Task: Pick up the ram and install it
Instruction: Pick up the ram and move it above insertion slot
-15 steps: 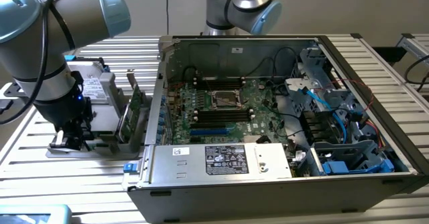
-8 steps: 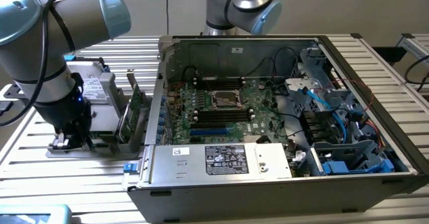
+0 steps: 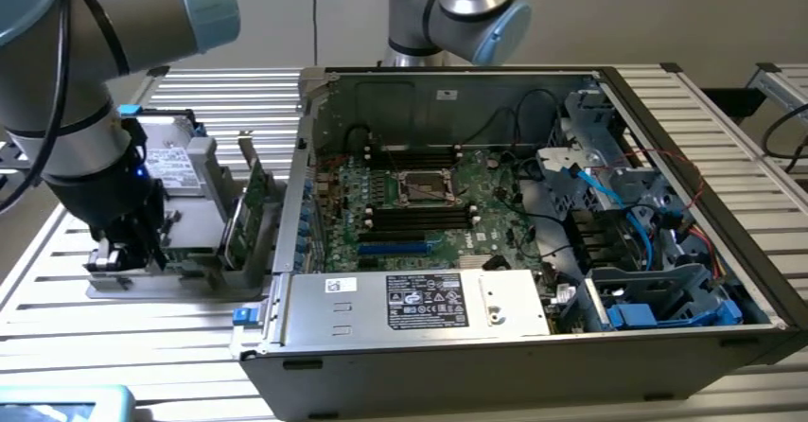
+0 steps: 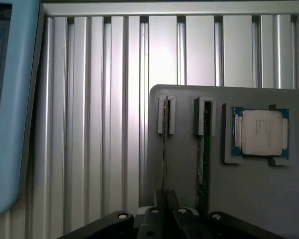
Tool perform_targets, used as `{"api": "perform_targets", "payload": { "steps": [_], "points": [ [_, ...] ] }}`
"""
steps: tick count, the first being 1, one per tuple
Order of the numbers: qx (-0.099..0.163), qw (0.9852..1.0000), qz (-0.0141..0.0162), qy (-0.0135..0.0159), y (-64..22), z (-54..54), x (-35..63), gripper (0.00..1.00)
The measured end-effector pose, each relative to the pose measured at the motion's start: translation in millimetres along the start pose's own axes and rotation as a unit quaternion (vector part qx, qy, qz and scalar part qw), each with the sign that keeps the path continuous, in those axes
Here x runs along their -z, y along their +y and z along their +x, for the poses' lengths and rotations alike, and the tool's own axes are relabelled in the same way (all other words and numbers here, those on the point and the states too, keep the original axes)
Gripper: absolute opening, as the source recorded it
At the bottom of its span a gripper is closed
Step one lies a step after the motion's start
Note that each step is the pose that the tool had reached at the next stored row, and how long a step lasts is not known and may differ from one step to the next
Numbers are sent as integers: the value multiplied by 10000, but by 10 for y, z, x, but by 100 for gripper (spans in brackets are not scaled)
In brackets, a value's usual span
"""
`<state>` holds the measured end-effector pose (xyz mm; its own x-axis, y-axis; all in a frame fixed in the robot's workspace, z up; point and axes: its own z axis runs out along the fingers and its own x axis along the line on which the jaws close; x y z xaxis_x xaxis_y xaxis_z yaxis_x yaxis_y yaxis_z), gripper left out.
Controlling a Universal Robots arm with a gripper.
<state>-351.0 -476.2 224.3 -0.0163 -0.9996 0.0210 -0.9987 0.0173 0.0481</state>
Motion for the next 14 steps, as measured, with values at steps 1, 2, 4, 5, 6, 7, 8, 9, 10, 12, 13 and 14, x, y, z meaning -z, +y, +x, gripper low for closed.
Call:
{"api": "perform_targets", "payload": {
  "steps": [1, 2, 4, 5, 6, 7, 8, 9, 10, 12, 13, 14],
  "points": [
    [0, 10000, 0, 0, 2, 1, 45, 13],
    [0, 10000, 0, 0, 4, 2, 92, 13],
    [0, 10000, 1, -1, 8, 4, 182, 13],
    [0, 10000, 0, 0, 11, 5, 227, 13],
    [0, 10000, 1, -1, 13, 6, 271, 13],
    [0, 10000, 1, -1, 15, 7, 315, 13],
    [0, 10000, 0, -1, 17, 9, 360, 13],
    [0, 10000, 1, -1, 19, 10, 409, 13],
    [0, 10000, 1, -1, 22, 11, 453, 13],
    [0, 10000, 0, 0, 26, 13, 546, 13],
    [0, 10000, 1, 0, 28, 15, 590, 13],
    [0, 10000, 1, -1, 30, 16, 635, 13]
  ]
}}
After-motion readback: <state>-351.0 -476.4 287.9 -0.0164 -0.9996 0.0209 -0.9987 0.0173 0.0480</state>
